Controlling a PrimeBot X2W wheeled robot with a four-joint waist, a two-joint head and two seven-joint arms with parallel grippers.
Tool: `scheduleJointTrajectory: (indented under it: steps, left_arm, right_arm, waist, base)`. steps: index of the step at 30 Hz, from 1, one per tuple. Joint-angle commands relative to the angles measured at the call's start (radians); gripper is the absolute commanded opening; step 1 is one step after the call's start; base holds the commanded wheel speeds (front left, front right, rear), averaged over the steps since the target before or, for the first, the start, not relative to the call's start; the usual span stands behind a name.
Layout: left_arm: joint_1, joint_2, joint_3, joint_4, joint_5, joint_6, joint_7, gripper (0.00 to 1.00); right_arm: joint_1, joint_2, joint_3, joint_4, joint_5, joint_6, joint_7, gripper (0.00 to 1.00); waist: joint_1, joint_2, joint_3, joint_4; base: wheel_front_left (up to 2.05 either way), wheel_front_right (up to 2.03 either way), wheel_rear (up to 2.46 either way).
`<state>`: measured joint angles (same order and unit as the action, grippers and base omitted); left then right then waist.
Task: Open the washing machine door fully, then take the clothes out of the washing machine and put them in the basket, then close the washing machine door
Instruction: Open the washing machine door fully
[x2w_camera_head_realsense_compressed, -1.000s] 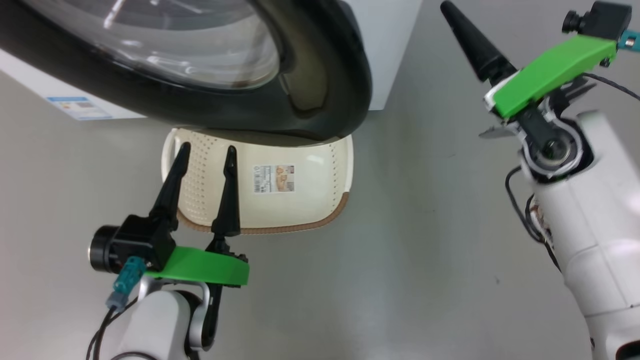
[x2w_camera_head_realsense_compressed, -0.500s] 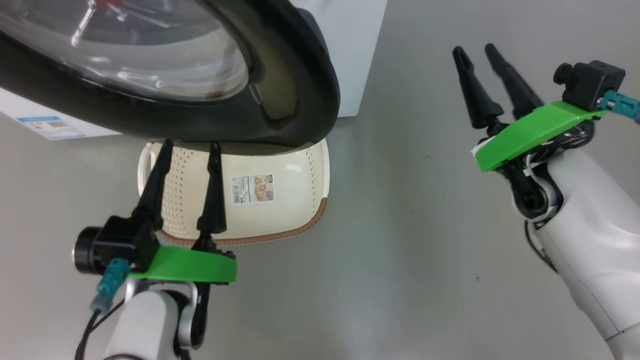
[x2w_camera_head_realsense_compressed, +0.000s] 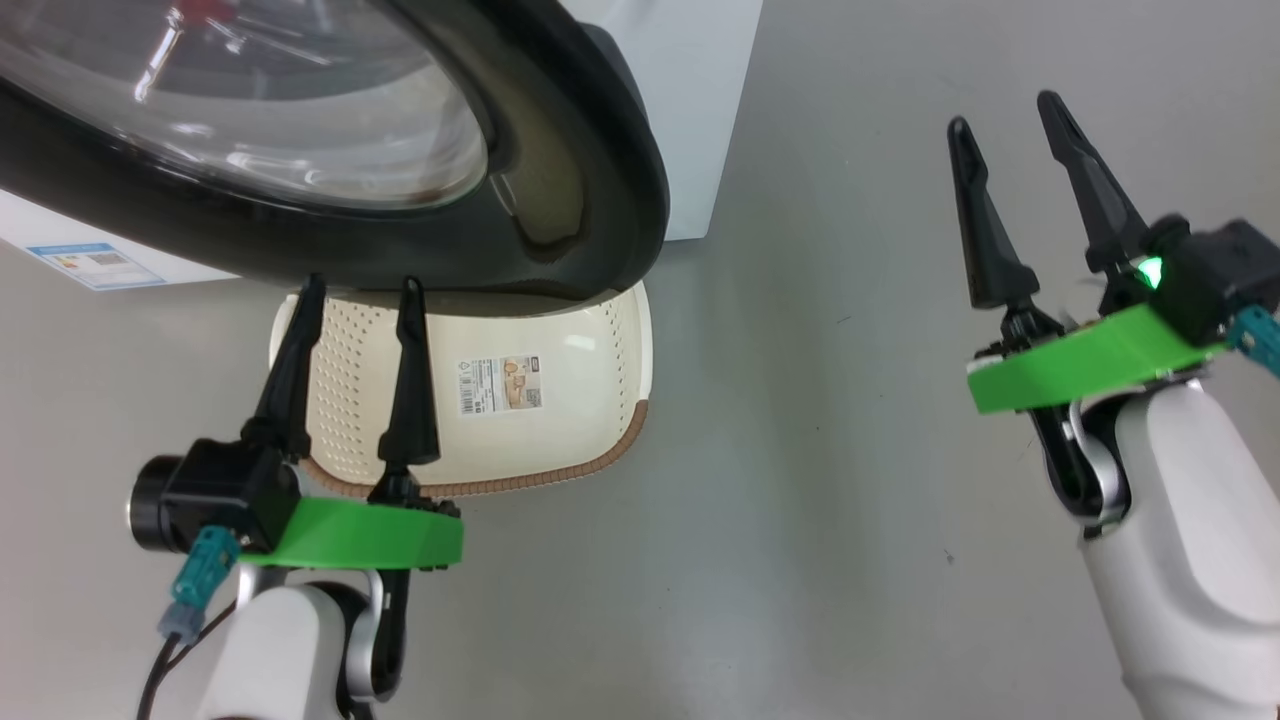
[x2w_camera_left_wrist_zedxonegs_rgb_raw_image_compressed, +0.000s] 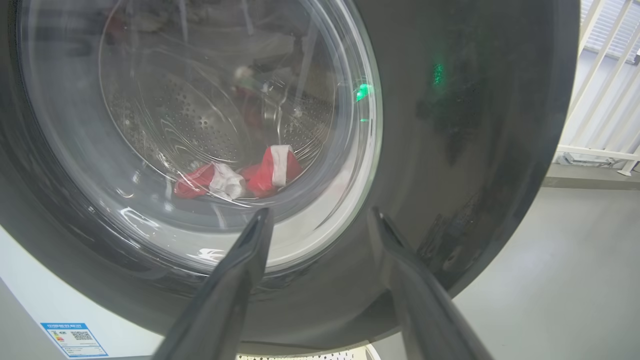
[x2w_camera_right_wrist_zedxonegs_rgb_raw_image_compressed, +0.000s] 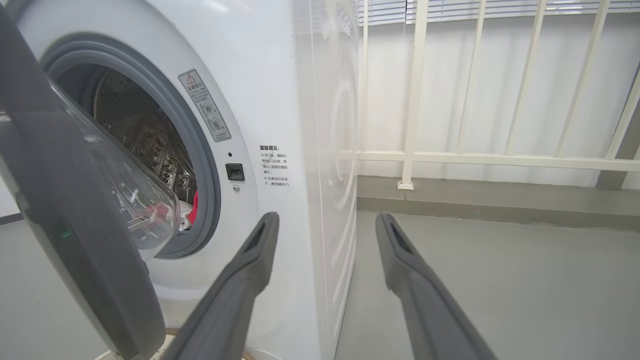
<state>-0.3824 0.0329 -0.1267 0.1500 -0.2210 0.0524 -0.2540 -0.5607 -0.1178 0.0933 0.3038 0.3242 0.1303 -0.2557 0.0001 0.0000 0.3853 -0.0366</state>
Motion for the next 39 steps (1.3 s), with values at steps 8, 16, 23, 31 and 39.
scheduleJointTrajectory:
  steps: [8,16,23,31,39]
  left_arm:
    - [0.024,0.017,0.028,-0.057,0.002,0.007,-0.008,1.00]
    - [0.033,0.017,0.027,-0.068,0.010,0.005,-0.008,1.00]
    - [0.039,0.017,0.021,-0.071,0.015,0.007,-0.008,1.00]
    - [0.046,0.017,0.015,-0.074,0.010,0.005,-0.008,1.00]
    - [0.050,0.017,0.014,-0.075,0.009,0.005,-0.008,1.00]
  right_arm:
    - [0.155,0.051,-0.032,-0.185,-0.091,0.000,-0.006,1.00]
    - [0.219,0.063,-0.023,-0.214,-0.098,0.000,-0.006,1.00]
    - [0.245,0.066,-0.002,-0.215,-0.104,0.000,-0.006,1.00]
    - [0.254,0.067,0.013,-0.214,-0.101,0.000,-0.006,1.00]
    - [0.253,0.067,0.036,-0.207,-0.073,0.000,-0.006,0.00]
  waist:
    - [0.0000,0.0000,0.002,-0.001]
    - [0.0000,0.0000,0.007,-0.006]
    - [0.0000,0.0000,0.006,-0.003]
    - [0.0000,0.0000,0.004,0.003]
    - [0.0000,0.0000,0.002,0.009]
  base:
    - [0.00,0.00,0.00]
    - [0.00,0.00,0.00]
    - [0.00,0.00,0.00]
    - [0.00,0.00,0.00]
    - [0.00,0.00,0.00]
